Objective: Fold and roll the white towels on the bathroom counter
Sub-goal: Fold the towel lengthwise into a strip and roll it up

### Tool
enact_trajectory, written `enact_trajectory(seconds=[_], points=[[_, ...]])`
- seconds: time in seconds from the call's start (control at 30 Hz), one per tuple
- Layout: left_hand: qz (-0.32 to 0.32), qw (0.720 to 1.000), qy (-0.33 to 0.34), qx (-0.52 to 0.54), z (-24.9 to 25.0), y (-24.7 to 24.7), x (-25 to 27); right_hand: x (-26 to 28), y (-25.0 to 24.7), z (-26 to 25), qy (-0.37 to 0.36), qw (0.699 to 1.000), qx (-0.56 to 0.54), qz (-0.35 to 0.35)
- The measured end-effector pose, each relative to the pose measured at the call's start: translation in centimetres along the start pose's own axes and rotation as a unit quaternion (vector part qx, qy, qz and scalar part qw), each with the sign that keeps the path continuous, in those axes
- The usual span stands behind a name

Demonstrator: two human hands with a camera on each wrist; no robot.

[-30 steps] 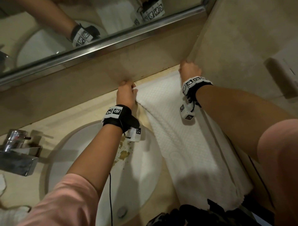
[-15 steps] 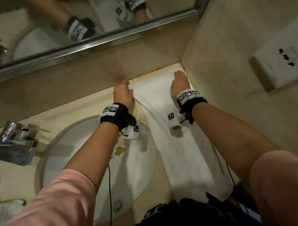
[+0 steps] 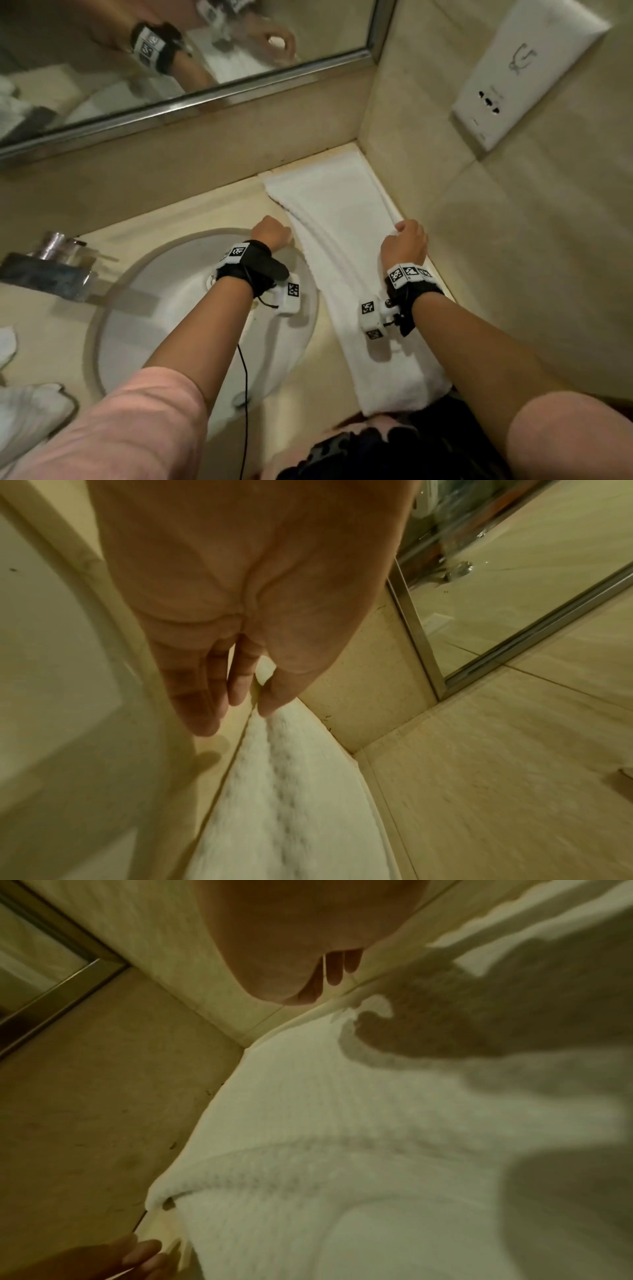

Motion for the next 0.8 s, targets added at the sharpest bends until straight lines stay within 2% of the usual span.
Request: enact_trajectory(seconds=[0.07, 0.2, 0.3, 0.37, 0.57, 0.7, 0.8], points=[[-0.022, 1.000, -0.002, 0.019, -0.9, 1.4, 1.2, 1.4, -0.9, 1.6, 0.019, 1.000, 0.016, -0.001], [-0.082, 0.993, -0.038, 0.081, -2.8, 4.5, 3.5, 3.9, -1.4, 4.8, 0.064, 0.995, 0.042, -0.057], [-0.135, 0.974, -0.103, 0.148, -4.3, 6.6, 4.7, 4.8, -1.4, 6.4, 0.075, 0.992, 0.051, -0.089], [-0.155, 0.965, -0.113, 0.182, -4.8, 7.5, 5.4, 5.1, -1.3, 7.1, 0.068, 0.989, 0.064, -0.114], [-0.145, 0.958, -0.114, 0.219, -5.1, 9.0, 6.6, 3.6, -1.0, 7.1, 0.026, 0.981, 0.086, -0.173], [-0.101, 0.965, -0.095, 0.224, -5.2, 9.5, 6.2, 2.5, -0.8, 6.0, -0.014, 0.965, 0.135, -0.226], [-0.093, 0.970, -0.109, 0.194, -5.7, 9.8, 5.5, 1.7, -0.1, 5.4, -0.058, 0.945, 0.202, -0.250]])
Point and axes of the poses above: each hand's wrist, its own x-axis away from the middle knuckle, its own y-axis out of the palm, z = x × y, the point moved 8 cm from there along -x, towards the middle knuckle, and after that the axes turned 15 degrees about -y, right-handed, at the moved point
